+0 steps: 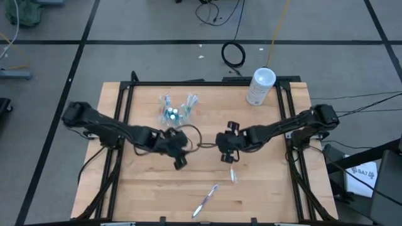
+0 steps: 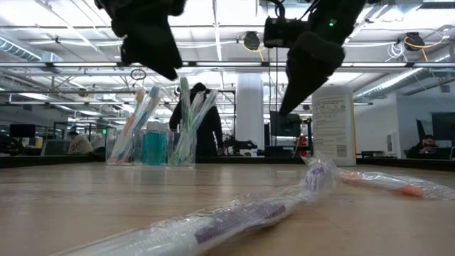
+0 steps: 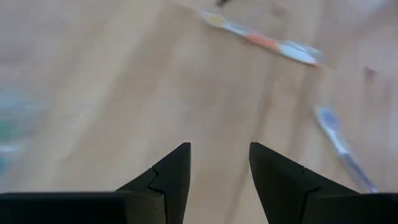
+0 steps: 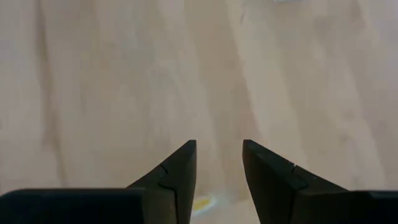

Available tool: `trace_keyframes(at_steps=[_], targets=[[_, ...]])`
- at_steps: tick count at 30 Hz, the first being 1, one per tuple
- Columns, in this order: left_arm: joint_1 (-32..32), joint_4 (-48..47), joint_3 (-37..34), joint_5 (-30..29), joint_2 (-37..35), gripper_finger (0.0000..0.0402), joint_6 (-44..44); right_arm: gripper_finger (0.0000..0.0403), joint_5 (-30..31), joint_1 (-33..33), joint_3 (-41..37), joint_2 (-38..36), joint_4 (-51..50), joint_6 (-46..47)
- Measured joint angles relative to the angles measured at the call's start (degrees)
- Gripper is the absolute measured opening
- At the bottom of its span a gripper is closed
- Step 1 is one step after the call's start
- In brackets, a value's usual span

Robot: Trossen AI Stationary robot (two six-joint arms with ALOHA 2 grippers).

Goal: Pick & Place toothbrushing station
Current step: Put the purple toothbrush into the left compartment of the transparent organizer

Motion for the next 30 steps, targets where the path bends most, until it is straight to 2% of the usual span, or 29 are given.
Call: trace_keyframes(at_steps=[6,10,14,16,18,25,30], targets=[[-1.3,11.1,0.0,8.4,9.7,0.0170,-1.3,0.0121,0.1,0.6,0.0,-2.0,-6.5,5.6],[-2.4,22.1,0.0,8.7,15.5,0.0170,0.5,0.0119,1.5,0.6,0.0,-3.0,-9.7,11.6],[-3.8,31.3,0.3,10.1,19.6,0.0170,0.8,0.0120,4.9,0.6,0.0,-3.4,-10.5,13.4],[-4.3,31.0,2.1,10.9,21.1,0.0170,0.7,0.0121,4.9,0.6,0.0,-3.5,-10.4,15.0],[-5.0,26.8,5.3,10.6,22.2,0.0170,1.4,0.0120,4.8,0.9,0.0,-3.4,-10.8,16.5],[-9.8,8.6,22.8,3.4,28.6,0.0170,5.2,0.0120,4.9,5.1,0.0,-3.4,-12.1,20.8],[-11.5,4.7,30.0,2.3,34.1,0.0170,3.9,0.0119,5.2,9.1,0.0,-3.4,-12.0,24.4]])
